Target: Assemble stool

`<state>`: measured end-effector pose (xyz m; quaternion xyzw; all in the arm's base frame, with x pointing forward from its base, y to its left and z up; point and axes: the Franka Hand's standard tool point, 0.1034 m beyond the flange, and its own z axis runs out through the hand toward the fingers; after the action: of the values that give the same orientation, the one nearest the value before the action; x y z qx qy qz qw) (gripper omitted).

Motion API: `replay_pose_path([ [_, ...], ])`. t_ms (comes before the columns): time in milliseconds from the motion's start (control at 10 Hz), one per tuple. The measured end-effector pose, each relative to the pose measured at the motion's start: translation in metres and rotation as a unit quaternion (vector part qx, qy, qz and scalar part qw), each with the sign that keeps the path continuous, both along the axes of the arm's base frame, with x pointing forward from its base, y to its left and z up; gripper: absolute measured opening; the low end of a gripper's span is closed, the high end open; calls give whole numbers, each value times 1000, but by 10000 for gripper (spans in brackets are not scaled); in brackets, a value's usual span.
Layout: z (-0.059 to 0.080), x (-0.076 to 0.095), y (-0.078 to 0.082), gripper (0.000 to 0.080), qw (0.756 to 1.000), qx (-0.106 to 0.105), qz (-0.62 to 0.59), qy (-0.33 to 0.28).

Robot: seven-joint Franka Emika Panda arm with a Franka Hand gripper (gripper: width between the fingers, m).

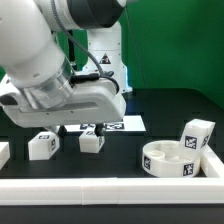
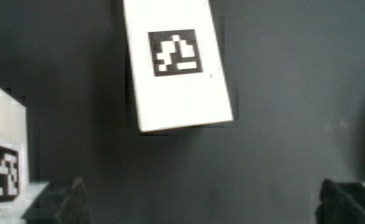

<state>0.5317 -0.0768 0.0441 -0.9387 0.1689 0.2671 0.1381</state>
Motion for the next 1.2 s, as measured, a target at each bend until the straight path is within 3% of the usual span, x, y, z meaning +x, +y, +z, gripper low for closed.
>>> replay_pose_path([
  [100,0,0,0,649,1000,0,0,0],
  [200,-1,-2,0,649,1000,-15,-7,12],
  [300,-4,-6,2,649,998,-52,-12,33],
  [400,-8,-9,4,649,998,-56,-18,36],
  [900,-13,-17,3,649,997,-48,-23,47],
  [1000,-16,-17,2,649,999,-36,3,29],
  [1200,-18,-32,5,649,996,-6,14,84],
])
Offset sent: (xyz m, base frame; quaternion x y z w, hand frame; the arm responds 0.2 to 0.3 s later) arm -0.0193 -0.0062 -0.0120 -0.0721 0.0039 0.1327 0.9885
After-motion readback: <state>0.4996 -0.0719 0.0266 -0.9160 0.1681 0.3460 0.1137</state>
